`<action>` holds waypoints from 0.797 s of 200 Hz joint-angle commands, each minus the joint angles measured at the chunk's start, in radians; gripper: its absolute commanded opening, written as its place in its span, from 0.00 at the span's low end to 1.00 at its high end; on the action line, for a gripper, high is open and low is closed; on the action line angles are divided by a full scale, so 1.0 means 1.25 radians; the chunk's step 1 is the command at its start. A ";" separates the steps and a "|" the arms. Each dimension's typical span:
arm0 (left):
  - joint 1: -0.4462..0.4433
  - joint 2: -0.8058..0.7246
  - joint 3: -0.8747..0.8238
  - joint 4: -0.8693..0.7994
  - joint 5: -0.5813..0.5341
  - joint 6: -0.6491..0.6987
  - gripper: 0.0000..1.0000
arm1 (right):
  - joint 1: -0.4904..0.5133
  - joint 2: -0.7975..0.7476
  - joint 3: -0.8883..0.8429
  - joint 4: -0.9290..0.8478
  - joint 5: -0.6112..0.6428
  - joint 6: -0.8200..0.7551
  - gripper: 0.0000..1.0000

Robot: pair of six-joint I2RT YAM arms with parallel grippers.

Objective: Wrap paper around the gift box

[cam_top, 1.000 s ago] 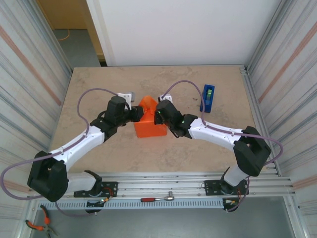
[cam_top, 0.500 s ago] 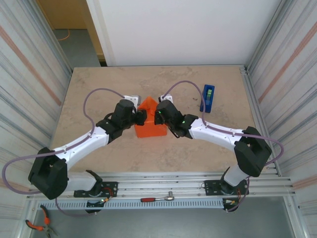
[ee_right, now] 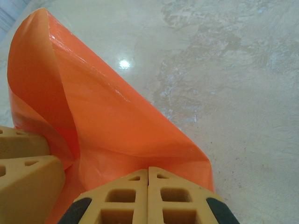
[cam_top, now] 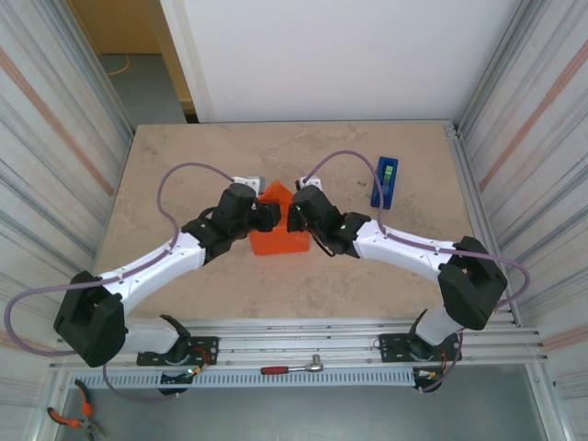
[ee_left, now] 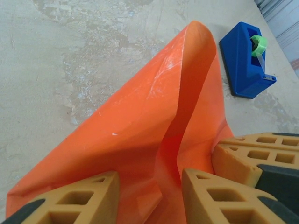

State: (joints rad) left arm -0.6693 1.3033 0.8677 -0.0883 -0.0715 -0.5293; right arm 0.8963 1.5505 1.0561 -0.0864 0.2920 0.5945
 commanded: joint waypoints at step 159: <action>-0.097 0.139 -0.086 0.027 -0.240 0.100 0.45 | -0.037 -0.020 -0.102 -0.081 -0.278 0.085 0.00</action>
State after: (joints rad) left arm -0.7746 1.3895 0.8242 0.1005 -0.3603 -0.3954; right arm 0.8280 1.4948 0.9852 -0.0097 0.0975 0.6502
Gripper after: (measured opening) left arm 0.451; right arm 0.061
